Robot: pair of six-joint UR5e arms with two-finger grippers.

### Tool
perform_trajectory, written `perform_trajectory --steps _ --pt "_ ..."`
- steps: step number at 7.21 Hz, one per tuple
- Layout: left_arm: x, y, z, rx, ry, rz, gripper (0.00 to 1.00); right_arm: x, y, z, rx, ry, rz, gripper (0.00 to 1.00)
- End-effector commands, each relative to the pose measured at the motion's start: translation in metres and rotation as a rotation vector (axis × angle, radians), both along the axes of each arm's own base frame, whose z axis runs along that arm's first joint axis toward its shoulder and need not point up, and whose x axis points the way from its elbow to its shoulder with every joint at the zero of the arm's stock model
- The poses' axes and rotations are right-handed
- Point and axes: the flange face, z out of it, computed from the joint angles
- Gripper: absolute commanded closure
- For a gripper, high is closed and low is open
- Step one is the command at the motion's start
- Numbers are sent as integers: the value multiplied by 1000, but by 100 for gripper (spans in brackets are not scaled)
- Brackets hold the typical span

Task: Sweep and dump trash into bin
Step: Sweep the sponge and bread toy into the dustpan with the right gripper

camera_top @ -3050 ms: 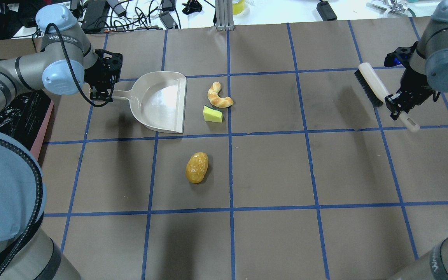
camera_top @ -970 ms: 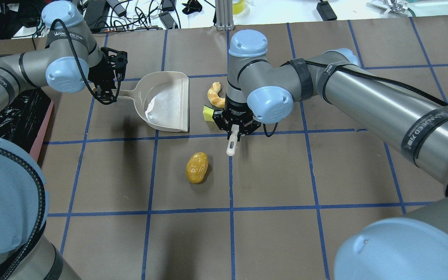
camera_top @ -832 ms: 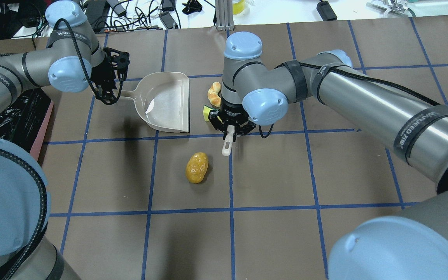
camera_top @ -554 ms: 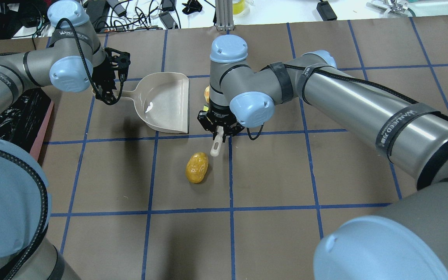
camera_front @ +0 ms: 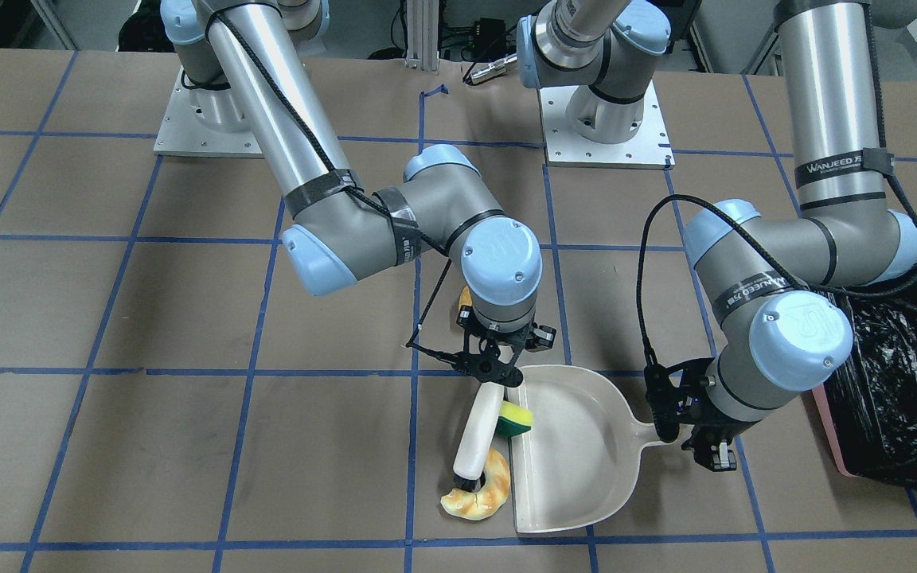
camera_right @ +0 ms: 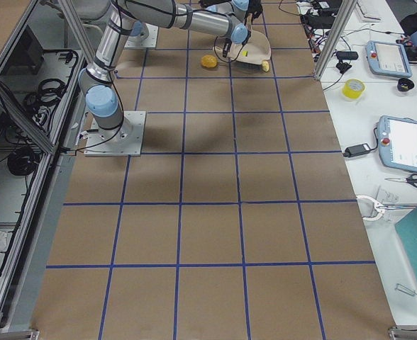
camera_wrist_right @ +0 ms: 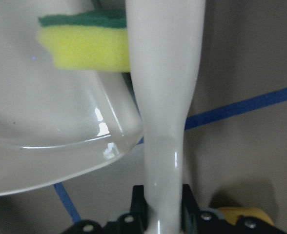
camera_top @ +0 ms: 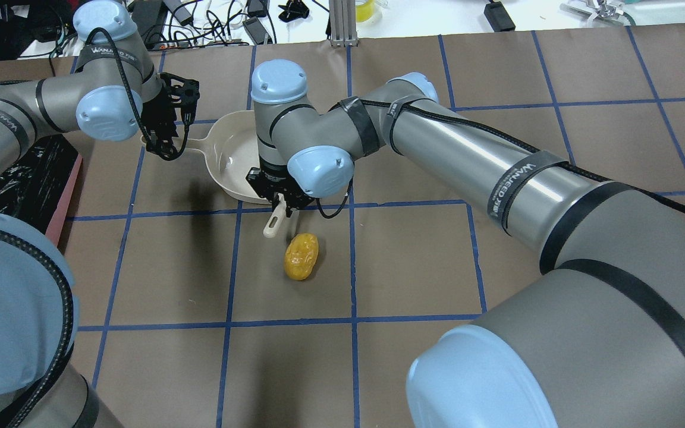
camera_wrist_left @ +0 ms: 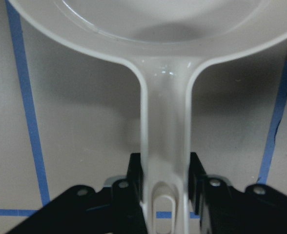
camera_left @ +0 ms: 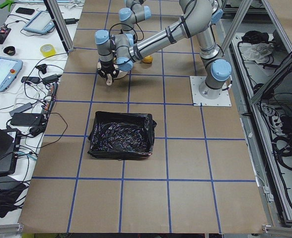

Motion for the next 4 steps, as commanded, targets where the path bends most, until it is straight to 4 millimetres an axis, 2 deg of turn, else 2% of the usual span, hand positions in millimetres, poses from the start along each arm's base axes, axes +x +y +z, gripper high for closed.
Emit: perform_trajectory --steps 1,4 --pt "-1 0 2 -4 -3 -2 100 42 6 1 -7 -21 -29 100" --pt "-1 -1 2 -4 -3 -1 100 82 26 27 -5 -80 -62 100"
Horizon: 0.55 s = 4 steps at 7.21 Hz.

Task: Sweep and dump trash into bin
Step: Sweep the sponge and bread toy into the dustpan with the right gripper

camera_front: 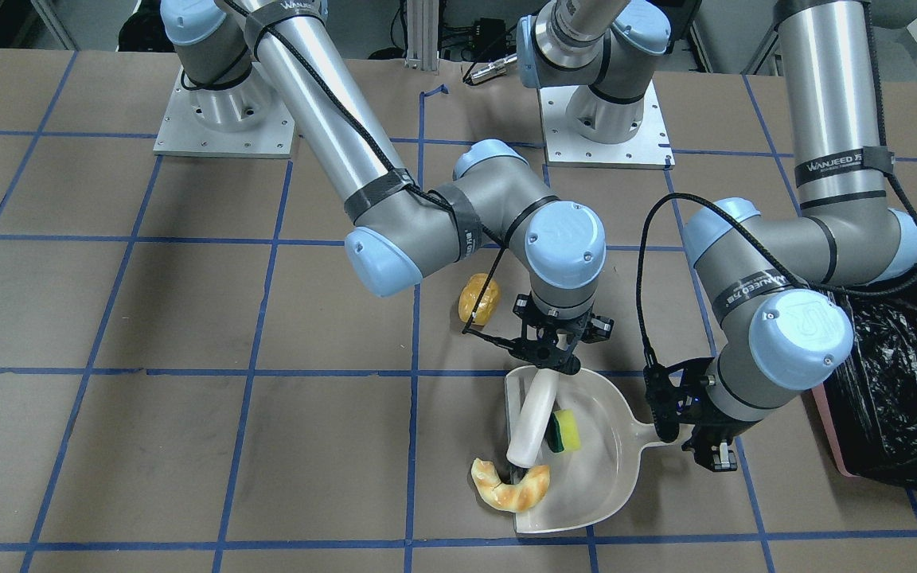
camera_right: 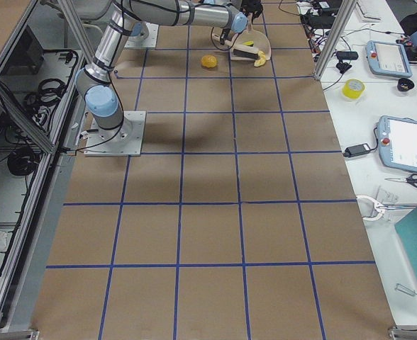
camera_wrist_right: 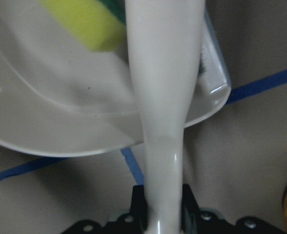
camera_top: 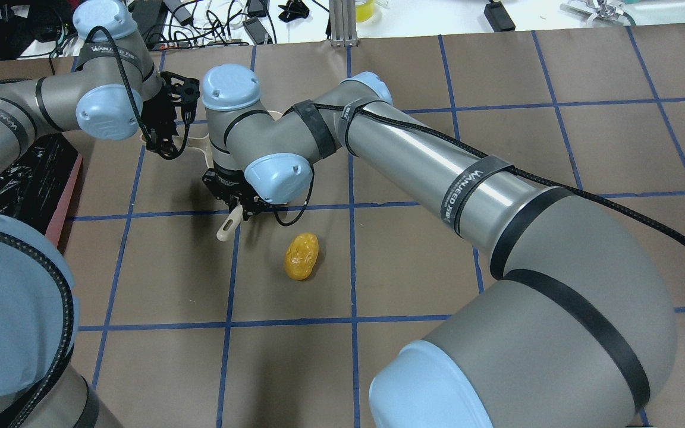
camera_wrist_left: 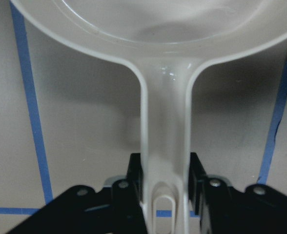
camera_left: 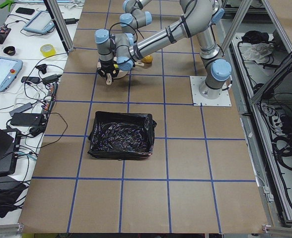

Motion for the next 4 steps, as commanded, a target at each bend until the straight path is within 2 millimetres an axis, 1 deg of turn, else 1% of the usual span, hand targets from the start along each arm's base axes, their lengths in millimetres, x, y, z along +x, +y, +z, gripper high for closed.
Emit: perform_trajectory --steps 1,2,3,4 --pt "0 0 -1 1 -1 -1 100 23 18 19 7 -22 -30 100" --pt "0 0 0 -1 -1 0 100 27 30 31 7 -15 -25 100" --pt "0 0 0 -1 1 -1 100 18 38 49 29 22 -13 100" --pt "0 0 0 -1 1 -1 100 3 36 63 19 64 -1 100"
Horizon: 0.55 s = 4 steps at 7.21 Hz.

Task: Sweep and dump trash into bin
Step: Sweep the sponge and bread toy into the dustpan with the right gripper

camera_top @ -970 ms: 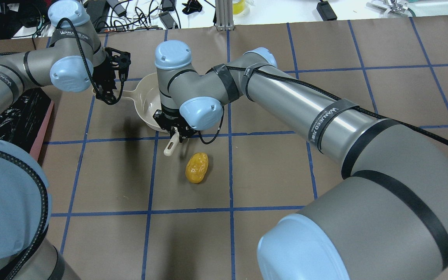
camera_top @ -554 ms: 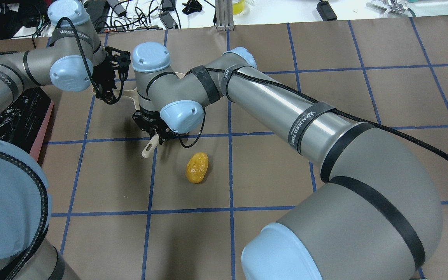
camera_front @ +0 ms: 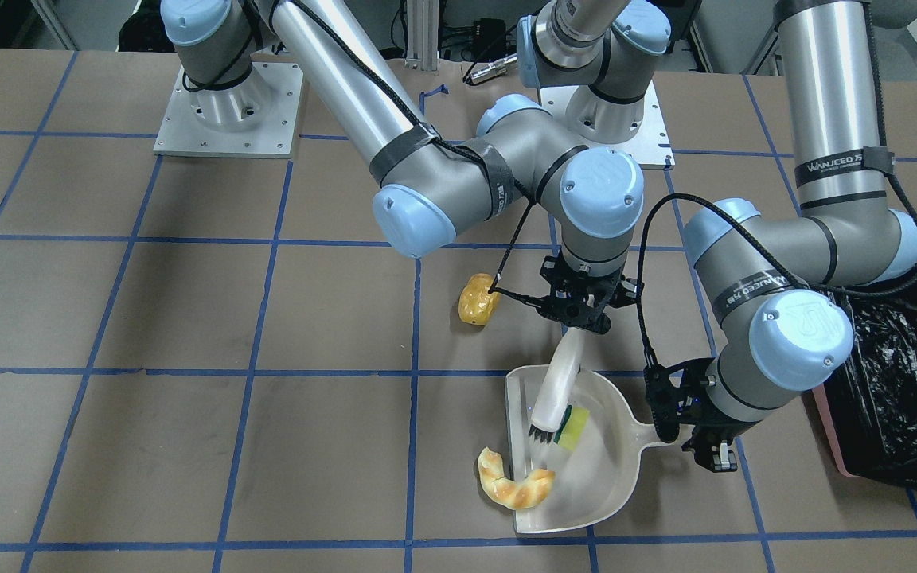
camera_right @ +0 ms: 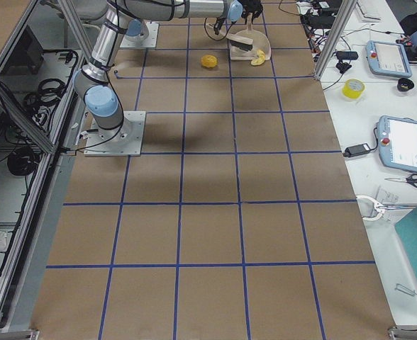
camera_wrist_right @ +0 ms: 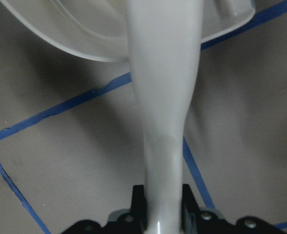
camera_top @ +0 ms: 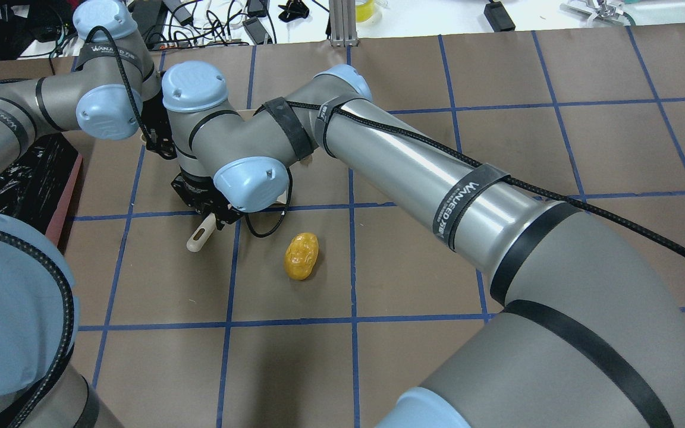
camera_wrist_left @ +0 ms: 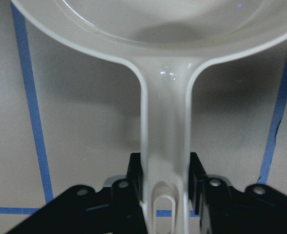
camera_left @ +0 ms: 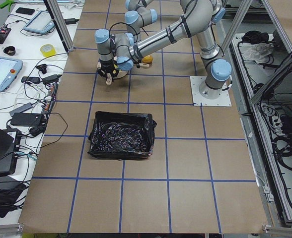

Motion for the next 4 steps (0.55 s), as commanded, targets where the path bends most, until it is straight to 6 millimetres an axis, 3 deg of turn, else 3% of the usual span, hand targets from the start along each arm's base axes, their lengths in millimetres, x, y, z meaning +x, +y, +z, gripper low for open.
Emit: perform_trajectory --steps 1,4 --pt "0 0 0 0 2 0 100 -30 -5 23 -7 73 59 100" --pt "0 1 1 -2 0 0 100 -130 -74 2 -10 166 253 100"
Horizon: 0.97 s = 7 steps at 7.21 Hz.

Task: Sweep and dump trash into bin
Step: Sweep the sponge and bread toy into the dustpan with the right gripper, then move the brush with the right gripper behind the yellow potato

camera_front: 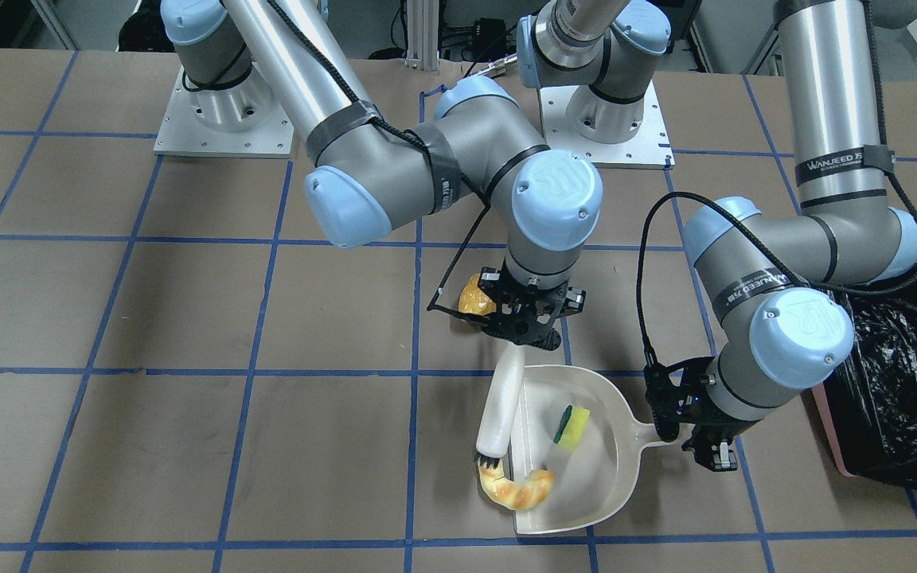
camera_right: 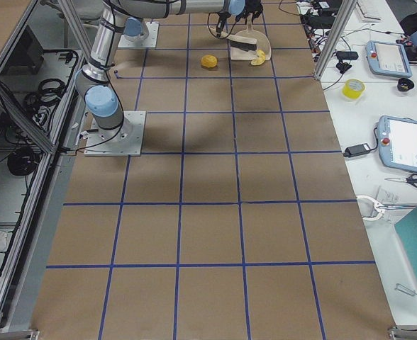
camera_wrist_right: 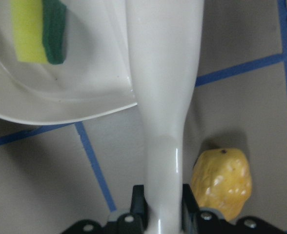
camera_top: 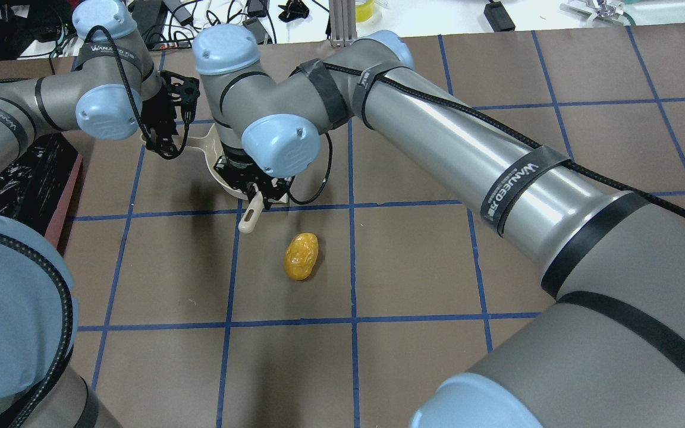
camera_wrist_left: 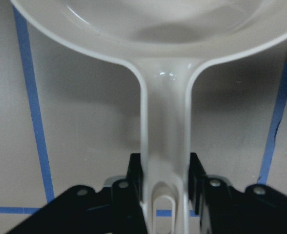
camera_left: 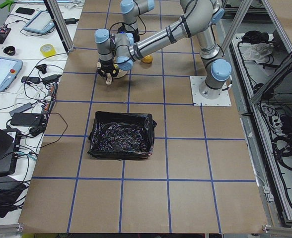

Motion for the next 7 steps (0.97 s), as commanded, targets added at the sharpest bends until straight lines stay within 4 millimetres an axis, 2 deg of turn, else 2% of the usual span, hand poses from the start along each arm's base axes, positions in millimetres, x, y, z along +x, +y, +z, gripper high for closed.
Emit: perform_trajectory --steps 1,3,5,7 --pt "0 1 2 -2 -1 0 100 -57 -30 -26 3 42 162 100" --pt "0 1 2 -2 -1 0 100 -66 -40 -56 -27 77 218 100" --pt "0 1 1 0 -1 0 100 -72 -46 -73 -16 105 251 100" --pt "0 1 2 -2 -1 0 100 -66 -54 -89 -15 102 241 100"
